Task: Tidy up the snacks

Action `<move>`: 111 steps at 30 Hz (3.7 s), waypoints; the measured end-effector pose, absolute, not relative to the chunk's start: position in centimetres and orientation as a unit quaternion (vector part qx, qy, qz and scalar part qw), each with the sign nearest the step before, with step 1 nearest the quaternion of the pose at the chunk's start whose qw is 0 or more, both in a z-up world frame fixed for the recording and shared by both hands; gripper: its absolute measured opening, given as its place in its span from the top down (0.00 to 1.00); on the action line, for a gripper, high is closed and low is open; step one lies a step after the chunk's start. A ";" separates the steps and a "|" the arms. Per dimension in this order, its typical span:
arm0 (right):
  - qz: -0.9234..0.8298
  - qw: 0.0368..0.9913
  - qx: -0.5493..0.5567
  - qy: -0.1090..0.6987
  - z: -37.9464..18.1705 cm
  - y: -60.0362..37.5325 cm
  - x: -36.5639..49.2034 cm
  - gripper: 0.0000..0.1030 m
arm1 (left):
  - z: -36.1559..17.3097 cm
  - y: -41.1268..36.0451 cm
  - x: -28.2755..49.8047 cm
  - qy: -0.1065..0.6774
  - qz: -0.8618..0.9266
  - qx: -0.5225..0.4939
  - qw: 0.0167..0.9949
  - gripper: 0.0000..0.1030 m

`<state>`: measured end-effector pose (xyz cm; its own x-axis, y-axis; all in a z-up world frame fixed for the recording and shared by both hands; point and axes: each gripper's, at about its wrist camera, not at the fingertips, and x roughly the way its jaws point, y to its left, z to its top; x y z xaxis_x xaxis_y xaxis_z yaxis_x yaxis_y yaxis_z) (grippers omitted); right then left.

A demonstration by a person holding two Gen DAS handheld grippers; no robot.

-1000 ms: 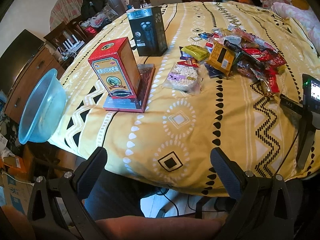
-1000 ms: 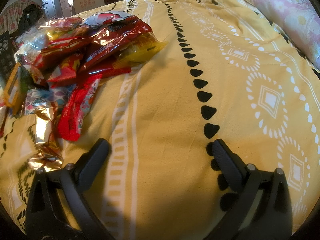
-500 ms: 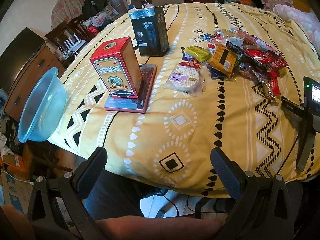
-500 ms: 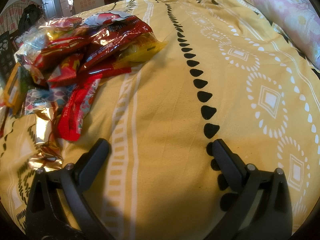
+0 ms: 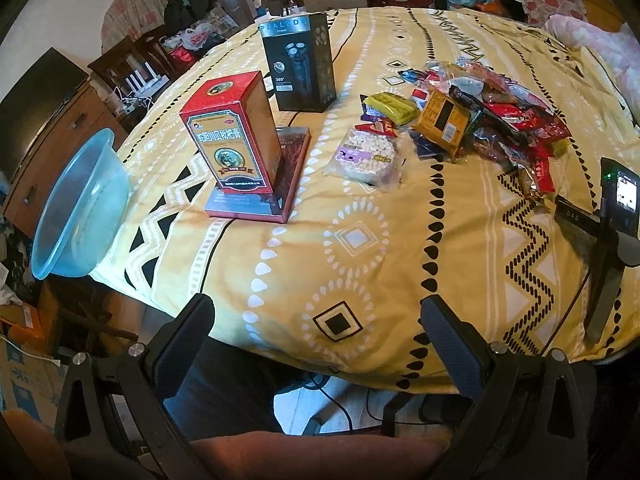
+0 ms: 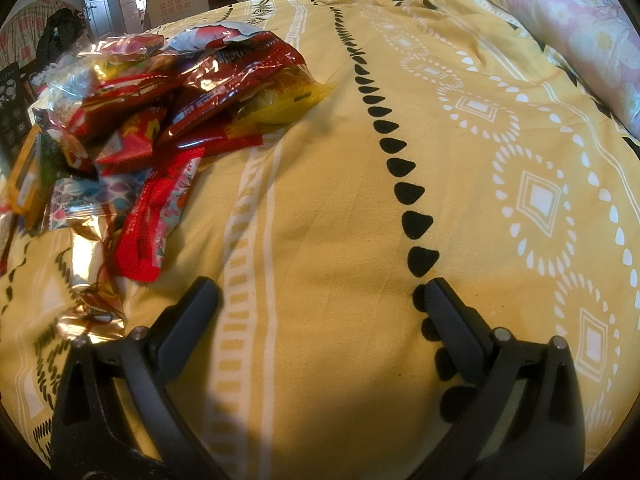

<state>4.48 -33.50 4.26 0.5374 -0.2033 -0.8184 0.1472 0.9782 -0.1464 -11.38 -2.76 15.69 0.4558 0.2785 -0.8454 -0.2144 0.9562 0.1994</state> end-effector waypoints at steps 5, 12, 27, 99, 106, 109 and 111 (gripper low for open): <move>-0.100 0.876 -0.030 0.470 4.3 -33.5 4.5 0.00 | 15.7 -2.6 -11.5 0.500 0.146 0.029 0.853 0.00; -0.100 0.876 -0.030 0.470 4.3 -33.5 4.5 0.00 | 15.5 -2.6 -11.6 0.502 0.146 0.029 0.852 0.00; -0.100 0.876 -0.030 0.470 4.3 -33.5 4.5 0.00 | 15.6 -2.5 -11.4 0.502 0.147 0.029 0.852 0.00; -0.100 0.876 -0.030 0.470 4.3 -33.5 4.5 0.00 | 15.8 -3.4 -11.5 0.501 0.143 0.046 0.852 0.00; -0.100 0.876 -0.030 0.470 4.3 -33.5 4.5 0.00 | 15.7 -3.3 -11.4 0.502 0.145 0.047 0.852 0.00; -0.100 0.876 -0.030 0.470 4.3 -33.5 4.5 0.00 | 15.6 -3.3 -11.4 0.501 0.146 0.047 0.852 0.00; -0.100 0.876 -0.030 0.470 4.3 -33.5 4.5 0.00 | 15.5 -3.3 -11.4 0.503 0.145 0.047 0.851 0.00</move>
<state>4.48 -33.50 4.26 0.5375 -0.2033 -0.8184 0.1472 0.9782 -0.1463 -11.36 -3.34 15.52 0.4522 0.2946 -0.8419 -0.2002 0.9533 0.2260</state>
